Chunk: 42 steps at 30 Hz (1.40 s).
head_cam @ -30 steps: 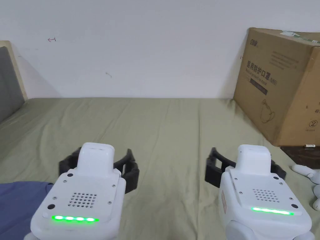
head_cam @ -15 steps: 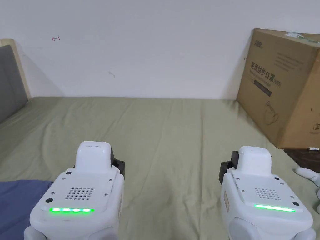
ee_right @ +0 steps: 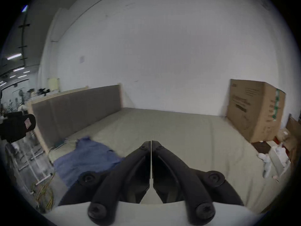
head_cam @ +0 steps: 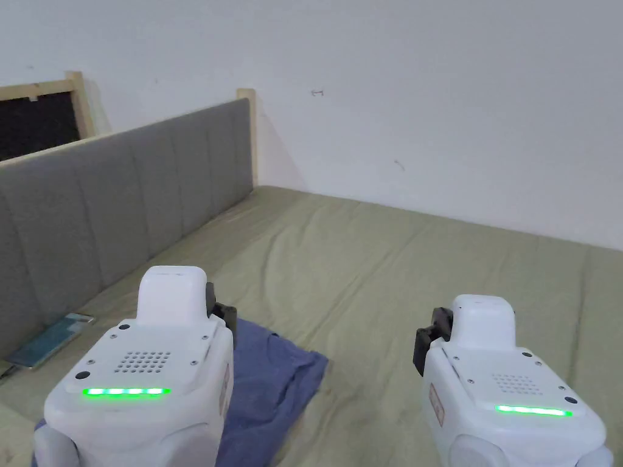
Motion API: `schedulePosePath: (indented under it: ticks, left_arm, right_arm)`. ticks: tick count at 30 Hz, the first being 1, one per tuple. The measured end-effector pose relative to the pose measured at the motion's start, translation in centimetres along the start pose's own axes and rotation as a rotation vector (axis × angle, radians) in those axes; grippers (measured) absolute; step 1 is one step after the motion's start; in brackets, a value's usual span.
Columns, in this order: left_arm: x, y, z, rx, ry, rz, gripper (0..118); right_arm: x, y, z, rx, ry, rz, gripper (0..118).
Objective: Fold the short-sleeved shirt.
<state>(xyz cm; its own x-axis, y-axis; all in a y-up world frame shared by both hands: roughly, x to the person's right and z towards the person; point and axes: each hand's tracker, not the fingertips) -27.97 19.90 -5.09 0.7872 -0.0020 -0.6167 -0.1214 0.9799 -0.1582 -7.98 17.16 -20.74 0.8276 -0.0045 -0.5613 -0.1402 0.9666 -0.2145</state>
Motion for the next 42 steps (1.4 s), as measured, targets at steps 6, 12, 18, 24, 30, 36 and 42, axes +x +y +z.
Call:
schedulePosePath:
  ticks: [6, 12, 18, 24, 30, 36, 42]
  left_arm:
    - [-3.4, -1.1, -0.6, -0.07, 0.081, 0.052, 0]
    - [-3.0, -3.1, -3.8, -0.183, 0.033, 0.093, 0]
    - [-2.5, -7.0, -10.4, -0.384, 0.022, 0.112, 5]
    - [-2.7, -11.5, -18.4, -0.585, 0.007, 0.117, 115]
    - [-2.3, -14.5, -25.3, -0.704, 0.021, 0.113, 115]
    - [-0.9, -19.7, -30.6, -0.927, 0.03, 0.054, 105]
    - [-0.4, -17.4, -29.5, -0.876, 0.033, 0.02, 59]
  right_arm:
    - [-4.3, -0.5, -0.7, -0.026, 0.102, 0.028, 2]
    - [-4.6, -1.5, -1.7, -0.077, 0.124, 0.038, 2]
    - [-3.4, -3.1, -3.7, -0.149, 0.1, 0.022, 2]
    - [-2.3, -5.2, -7.0, -0.233, 0.075, 0.006, 2]
    - [-1.7, -6.8, -10.5, -0.297, 0.064, -0.017, 2]
    - [-1.3, -8.1, -12.3, -0.347, 0.059, -0.014, 2]
    - [-0.6, -8.9, -12.8, -0.384, 0.061, -0.06, 2]
